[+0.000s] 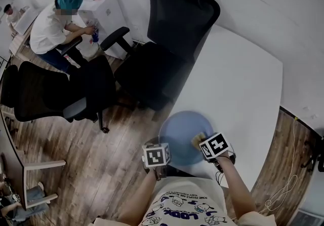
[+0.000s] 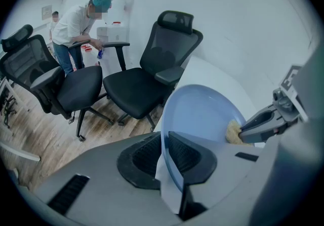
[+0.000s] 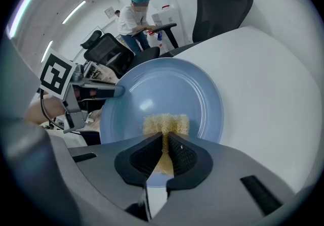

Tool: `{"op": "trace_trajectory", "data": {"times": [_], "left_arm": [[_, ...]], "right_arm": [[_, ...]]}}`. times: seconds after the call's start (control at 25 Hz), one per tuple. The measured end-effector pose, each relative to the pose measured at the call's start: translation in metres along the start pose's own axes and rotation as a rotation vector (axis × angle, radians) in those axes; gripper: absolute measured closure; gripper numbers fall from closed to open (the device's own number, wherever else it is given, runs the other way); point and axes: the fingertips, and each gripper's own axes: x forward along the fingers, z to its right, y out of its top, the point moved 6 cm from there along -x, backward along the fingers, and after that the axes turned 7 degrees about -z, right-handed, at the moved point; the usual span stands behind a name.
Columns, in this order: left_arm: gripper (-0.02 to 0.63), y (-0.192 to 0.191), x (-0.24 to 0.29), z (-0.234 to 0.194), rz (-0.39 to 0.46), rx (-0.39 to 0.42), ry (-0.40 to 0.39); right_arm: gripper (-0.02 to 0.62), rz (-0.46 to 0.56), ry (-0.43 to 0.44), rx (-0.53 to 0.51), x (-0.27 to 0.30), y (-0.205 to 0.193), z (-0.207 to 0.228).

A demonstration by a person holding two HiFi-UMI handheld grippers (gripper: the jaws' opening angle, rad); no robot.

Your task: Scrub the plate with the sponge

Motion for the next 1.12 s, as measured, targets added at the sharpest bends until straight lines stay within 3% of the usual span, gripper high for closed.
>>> {"op": "trace_trajectory", "data": {"times": [1.12], "left_arm": [[0.561,0.002,0.003,-0.001,0.0,0.02,-0.014]], "right_arm": [[0.549,0.023,-0.049,0.063,-0.003,0.041,0.033]]}}
